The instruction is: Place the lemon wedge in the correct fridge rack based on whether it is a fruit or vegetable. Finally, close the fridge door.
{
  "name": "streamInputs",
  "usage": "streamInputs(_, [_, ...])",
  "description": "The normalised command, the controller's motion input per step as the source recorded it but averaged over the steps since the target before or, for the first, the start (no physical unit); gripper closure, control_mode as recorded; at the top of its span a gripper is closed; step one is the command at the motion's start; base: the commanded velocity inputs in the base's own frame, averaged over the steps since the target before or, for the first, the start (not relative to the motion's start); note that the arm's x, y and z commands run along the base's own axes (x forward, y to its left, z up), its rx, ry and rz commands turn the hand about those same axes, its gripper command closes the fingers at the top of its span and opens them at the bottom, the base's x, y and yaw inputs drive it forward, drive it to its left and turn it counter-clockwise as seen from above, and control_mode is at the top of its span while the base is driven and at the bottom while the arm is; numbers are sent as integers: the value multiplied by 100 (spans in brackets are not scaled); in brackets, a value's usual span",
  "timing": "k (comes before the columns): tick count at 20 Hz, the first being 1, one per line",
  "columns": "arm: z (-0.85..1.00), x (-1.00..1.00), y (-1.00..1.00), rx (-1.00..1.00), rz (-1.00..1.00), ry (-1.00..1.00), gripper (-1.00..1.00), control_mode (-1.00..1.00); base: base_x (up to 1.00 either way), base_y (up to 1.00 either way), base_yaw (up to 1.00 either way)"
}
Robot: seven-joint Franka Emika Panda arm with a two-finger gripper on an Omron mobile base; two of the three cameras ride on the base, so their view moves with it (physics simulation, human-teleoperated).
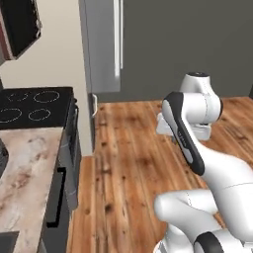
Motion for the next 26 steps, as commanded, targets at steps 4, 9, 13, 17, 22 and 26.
streamInputs(4, [0, 0, 0, 0, 0, 0, 100, 100, 100, -25, -35])
streamInputs(9, [0, 0, 0, 0, 0, 0, 100, 100, 100, -23, -19])
streamInputs(13, [0, 0, 0, 0, 0, 0, 100, 100, 100, -40, -4])
streamInputs(17, [0, 0, 0, 0, 0, 0, 100, 100, 100, -48, 0])
streamInputs(22, [0, 0, 0, 0, 0, 0, 100, 100, 100, -52, 13])
streamInputs(26, [0, 0, 0, 0, 0, 0, 100, 100, 100, -50, 25])
